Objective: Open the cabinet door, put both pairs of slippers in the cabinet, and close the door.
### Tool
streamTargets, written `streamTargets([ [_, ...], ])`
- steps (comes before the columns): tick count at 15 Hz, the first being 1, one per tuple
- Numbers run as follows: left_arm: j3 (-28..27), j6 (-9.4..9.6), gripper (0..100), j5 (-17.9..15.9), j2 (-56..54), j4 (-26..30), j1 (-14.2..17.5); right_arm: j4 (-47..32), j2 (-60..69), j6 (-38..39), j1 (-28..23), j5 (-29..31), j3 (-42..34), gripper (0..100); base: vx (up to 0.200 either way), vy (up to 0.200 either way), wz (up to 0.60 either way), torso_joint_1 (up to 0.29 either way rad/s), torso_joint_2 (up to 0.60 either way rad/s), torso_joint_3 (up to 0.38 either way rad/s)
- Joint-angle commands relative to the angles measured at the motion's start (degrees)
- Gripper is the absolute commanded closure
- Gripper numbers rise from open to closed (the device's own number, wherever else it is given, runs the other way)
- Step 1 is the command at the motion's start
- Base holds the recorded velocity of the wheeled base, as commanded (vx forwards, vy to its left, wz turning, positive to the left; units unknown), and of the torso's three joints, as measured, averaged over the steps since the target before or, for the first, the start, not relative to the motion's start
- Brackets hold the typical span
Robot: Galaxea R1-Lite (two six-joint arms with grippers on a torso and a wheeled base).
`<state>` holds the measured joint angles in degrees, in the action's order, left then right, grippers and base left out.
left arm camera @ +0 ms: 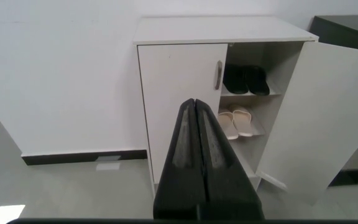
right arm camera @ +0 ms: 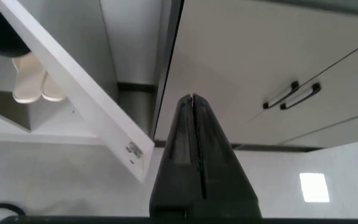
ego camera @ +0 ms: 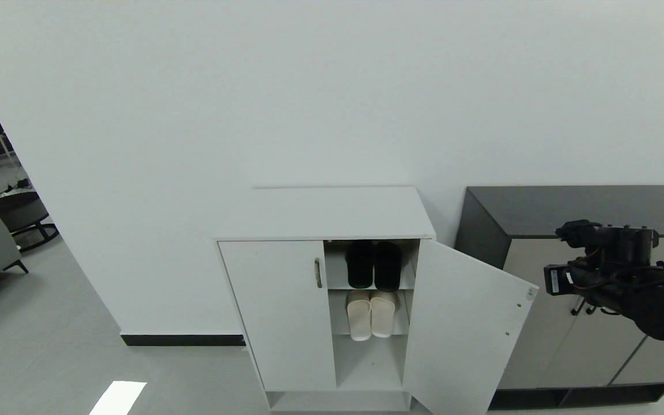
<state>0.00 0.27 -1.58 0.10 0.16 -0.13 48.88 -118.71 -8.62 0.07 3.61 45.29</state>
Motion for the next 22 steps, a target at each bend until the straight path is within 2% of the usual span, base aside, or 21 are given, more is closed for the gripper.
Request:
streamTargets([
  [1,0.0,0.00,100,0.0,0.0,0.0,0.0,0.2,-3.4,0.0,-0.4,0.0,0.9,100,0.000,0.000,0.00,0.000,0.00,0.000],
  [6,0.0,0.00,100,0.0,0.0,0.0,0.0,0.1,-4.9,0.0,0.1,0.1,0.9,100,0.000,0.000,0.00,0.000,0.00,0.000],
  [11,0.0,0.00,100,0.0,0.0,0.0,0.0,0.2,-5.6,0.0,2.9,0.1,-0.4,100,0.000,0.000,0.00,0.000,0.00,0.000],
  [13,0.0,0.00,100,0.0,0.0,0.0,0.0,0.2,-4.1,0.2,5.3,0.0,-2.2,100,0.000,0.000,0.00,0.000,0.00,0.000],
  [15,0.0,0.00,100,0.0,0.0,0.0,0.0,1.7,0.2,0.4,13.0,0.1,-7.1,100,0.000,0.000,0.00,0.000,0.00,0.000],
  [18,0.0,0.00,100,0.0,0.0,0.0,0.0,2.0,5.1,0.6,19.0,0.3,-10.9,100,0.000,0.000,0.00,0.000,0.00,0.000],
  [22,0.0,0.00,100,0.0,0.0,0.0,0.0,2.1,4.0,0.9,19.5,0.6,-10.8,100,0.000,0.000,0.00,0.000,0.00,0.000],
])
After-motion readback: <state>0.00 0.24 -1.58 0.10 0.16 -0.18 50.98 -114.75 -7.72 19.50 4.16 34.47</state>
